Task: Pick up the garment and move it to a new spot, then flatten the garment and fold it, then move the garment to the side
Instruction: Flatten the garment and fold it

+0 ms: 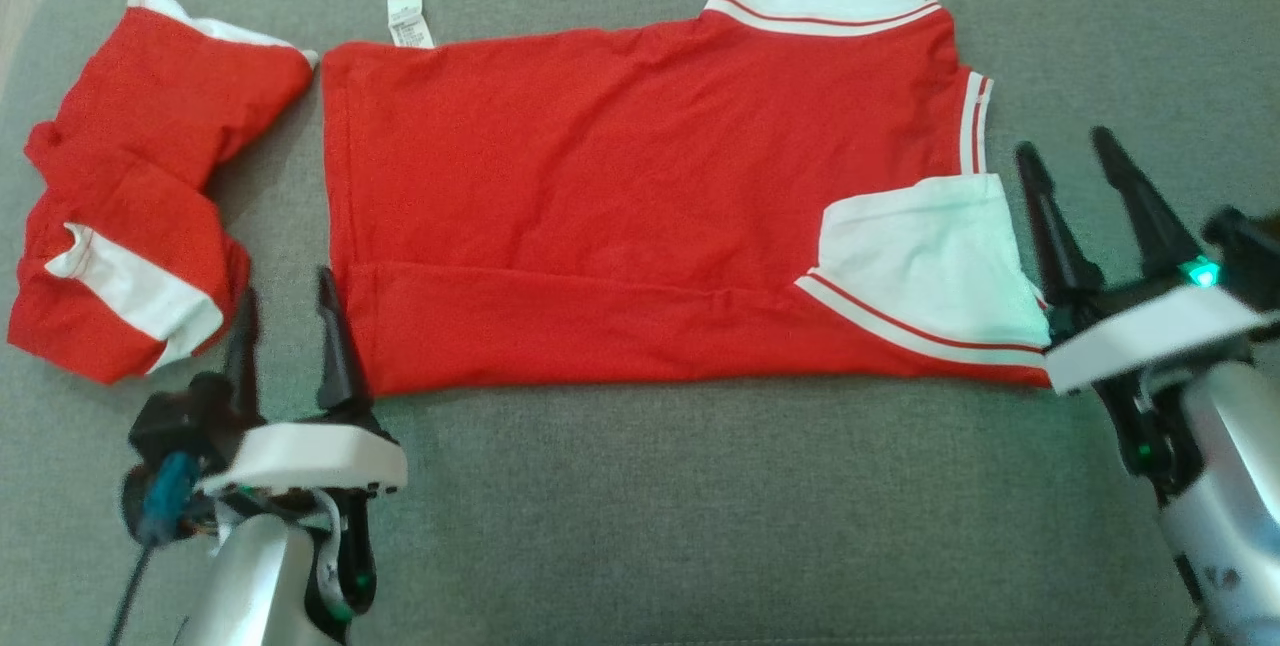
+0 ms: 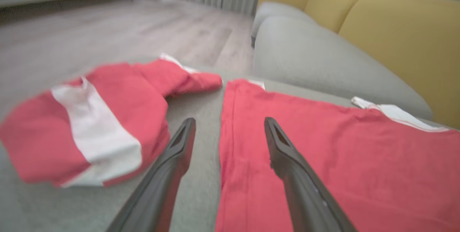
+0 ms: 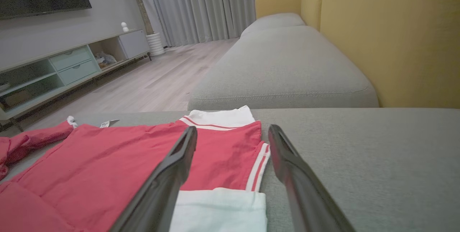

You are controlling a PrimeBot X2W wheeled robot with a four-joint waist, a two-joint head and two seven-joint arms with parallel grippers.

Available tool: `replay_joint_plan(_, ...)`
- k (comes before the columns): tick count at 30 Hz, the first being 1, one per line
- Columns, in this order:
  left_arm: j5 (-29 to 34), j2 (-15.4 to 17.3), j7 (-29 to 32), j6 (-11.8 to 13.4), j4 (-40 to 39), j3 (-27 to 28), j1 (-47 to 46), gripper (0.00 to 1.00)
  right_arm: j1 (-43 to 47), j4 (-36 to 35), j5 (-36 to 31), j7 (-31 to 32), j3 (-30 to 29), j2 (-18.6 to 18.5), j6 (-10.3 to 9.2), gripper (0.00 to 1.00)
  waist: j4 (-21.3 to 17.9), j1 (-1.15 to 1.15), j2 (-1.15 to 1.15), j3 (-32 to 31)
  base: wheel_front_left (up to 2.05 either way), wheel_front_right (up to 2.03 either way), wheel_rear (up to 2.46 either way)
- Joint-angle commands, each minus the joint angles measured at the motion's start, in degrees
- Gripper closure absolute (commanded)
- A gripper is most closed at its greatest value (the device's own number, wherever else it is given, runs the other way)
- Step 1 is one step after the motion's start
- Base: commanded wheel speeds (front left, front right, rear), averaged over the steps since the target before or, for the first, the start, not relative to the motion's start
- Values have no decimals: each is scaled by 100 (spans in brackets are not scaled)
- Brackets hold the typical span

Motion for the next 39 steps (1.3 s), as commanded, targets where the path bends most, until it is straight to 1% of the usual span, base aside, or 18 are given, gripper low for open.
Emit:
replay_joint_plan(1,316,97,-399,161,-317,215,-97,0,278,-356,-315,-111,-200,67,-4,0,-22,0,0,-69,0,0,0)
replay_joint_plan(5,856,176,-671,379,-567,87,-16,0,792,-936,-813,-42,-725,381,-4,0,-58,0,0,-164,0,0,0)
replay_joint_plan(6,988,209,-693,414,-620,33,10,0,941,-1114,-916,2,-841,473,-4,0,-64,0,0,-190,0,0,0)
replay_joint_plan(7,988,209,-693,414,-620,33,10,0,941,-1114,-916,2,-841,473,-4,0,-64,0,0,-190,0,0,0)
replay_joint_plan(10,1260,277,-713,488,-720,-131,130,0,1435,-1653,-1153,193,-1094,756,-4,0,-85,0,0,-287,0,0,0)
replay_joint_plan(15,1449,375,-469,514,-790,-370,389,0,2146,-2390,-1357,569,-1362,1180,-4,0,-130,0,0,-434,0,0,0)
replay_joint_plan(21,1443,446,-119,538,-810,-470,615,0,2567,-2816,-1476,866,-1492,1451,-4,0,-147,0,0,-531,0,0,0)
replay_joint_plan(30,1364,468,24,570,-876,-480,665,0,2656,-2952,-1481,1013,-1543,1536,-4,0,-136,0,0,-587,0,0,0)
replay_joint_plan(32,1289,452,120,535,-826,-493,669,0,2664,-2880,-1438,1083,-1578,1539,-4,0,-129,0,0,-565,0,0,0)
replay_joint_plan(35,1115,403,345,408,-626,-540,618,0,2634,-2565,-1365,1285,-1665,1509,-4,0,-119,0,0,-473,0,0,0)
replay_joint_plan(39,849,319,633,156,-169,-603,386,0,2379,-1837,-1218,1456,-1715,1351,-4,0,-111,0,0,-289,0,0,0)
